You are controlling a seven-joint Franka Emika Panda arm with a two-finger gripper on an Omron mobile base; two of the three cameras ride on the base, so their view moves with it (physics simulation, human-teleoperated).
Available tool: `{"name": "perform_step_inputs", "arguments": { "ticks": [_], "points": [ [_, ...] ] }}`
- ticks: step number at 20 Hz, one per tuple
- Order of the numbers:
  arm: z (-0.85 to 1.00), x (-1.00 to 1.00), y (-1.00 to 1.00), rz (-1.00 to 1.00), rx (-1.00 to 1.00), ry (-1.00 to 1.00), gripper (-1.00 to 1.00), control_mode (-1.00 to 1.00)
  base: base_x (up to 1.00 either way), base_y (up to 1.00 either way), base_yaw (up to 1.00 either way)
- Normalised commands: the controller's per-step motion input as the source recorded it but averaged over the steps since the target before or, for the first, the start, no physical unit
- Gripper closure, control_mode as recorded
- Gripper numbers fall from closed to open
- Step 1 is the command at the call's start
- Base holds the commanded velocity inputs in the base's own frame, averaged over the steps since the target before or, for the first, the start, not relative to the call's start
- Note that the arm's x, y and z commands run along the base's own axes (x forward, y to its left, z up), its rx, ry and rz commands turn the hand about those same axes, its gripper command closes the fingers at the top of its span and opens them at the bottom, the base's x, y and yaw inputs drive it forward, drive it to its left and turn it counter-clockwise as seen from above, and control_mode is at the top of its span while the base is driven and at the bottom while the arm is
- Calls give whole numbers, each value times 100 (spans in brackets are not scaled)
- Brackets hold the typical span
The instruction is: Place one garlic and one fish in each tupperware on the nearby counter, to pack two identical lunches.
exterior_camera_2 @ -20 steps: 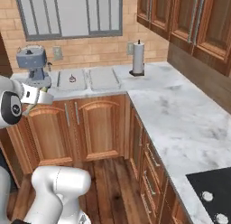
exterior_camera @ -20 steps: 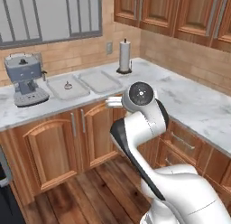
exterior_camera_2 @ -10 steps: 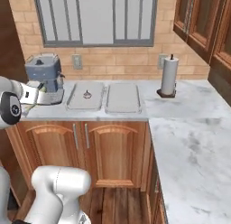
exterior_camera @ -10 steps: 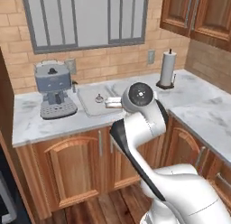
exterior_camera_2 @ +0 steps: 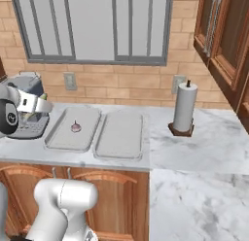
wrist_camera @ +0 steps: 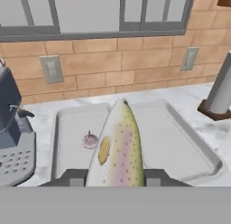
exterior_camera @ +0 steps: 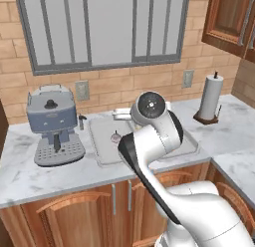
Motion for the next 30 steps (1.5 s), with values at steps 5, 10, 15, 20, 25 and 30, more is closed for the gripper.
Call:
{"name": "perform_step_inputs", "arguments": {
  "ticks": [5,10,15,20,25,30],
  "points": [
    [0,0,0,0,0,0,100,100,100,-15,4],
    [-31,60,2,4,7,27,100,-100,40,2,3],
    [-77,100,20,13,8,54,100,-100,0,0,0],
    [-85,55,57,26,5,35,100,-100,0,0,0],
    [-100,18,74,27,0,26,100,-100,0,0,0],
    [-41,-21,21,7,-2,9,100,-100,0,0,0]
  ]
}}
